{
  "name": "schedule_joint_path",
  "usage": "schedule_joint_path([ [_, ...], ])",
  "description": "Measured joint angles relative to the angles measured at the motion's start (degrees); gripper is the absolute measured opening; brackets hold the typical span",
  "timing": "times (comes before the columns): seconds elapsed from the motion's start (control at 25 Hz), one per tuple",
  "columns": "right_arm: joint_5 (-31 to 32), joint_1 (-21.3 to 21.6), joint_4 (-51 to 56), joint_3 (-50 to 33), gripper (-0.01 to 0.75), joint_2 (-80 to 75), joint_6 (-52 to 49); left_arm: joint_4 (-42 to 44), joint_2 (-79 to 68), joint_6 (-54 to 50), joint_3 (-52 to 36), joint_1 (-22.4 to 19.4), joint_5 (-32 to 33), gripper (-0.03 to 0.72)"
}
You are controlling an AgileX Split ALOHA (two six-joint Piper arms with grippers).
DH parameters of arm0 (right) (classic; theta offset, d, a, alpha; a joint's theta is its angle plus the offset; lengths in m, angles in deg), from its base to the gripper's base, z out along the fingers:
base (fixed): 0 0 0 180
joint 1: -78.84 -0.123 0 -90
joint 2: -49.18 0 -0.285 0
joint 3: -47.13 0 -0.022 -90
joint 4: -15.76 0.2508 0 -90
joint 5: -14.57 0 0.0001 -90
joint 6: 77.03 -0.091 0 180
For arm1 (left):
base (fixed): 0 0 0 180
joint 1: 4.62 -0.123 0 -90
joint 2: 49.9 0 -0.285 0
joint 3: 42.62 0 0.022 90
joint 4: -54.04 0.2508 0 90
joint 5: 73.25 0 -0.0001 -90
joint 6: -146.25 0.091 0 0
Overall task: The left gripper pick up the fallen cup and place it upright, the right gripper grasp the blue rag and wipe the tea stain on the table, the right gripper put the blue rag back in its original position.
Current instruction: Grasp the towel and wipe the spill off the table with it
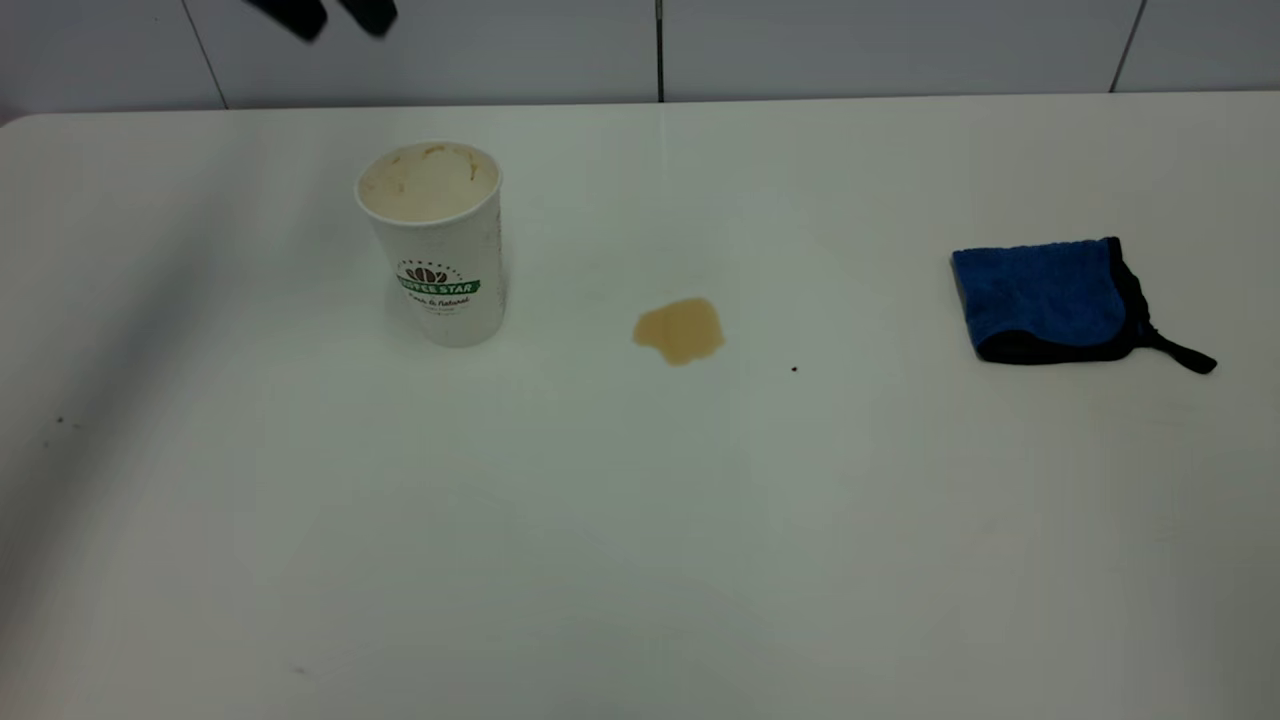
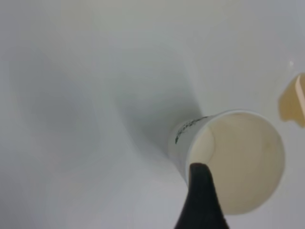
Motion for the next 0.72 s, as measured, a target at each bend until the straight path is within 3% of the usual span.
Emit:
schedule_joint_path([
  [0.28, 0.0, 0.0, 0.0, 0.0, 0.238, 0.0, 0.0, 2.2, 13.2, -0.7, 0.0, -0.5, 3.4, 0.584],
  [0.44, 0.0, 0.0, 0.0, 0.0, 0.238, 0.0, 0.0, 2.9, 17.8, -5.2, 0.0, -0.9, 11.5, 0.584],
  [0.52, 0.0, 0.0, 0.0, 0.0, 0.238, 0.0, 0.0, 5.9, 19.5, -9.7, -0.1, -1.3, 15.7, 0.584],
  [0.72, 0.0, 0.0, 0.0, 0.0, 0.238, 0.0, 0.0, 14.2, 25.5, -16.4, -6.0, -1.5, 15.7, 0.584],
])
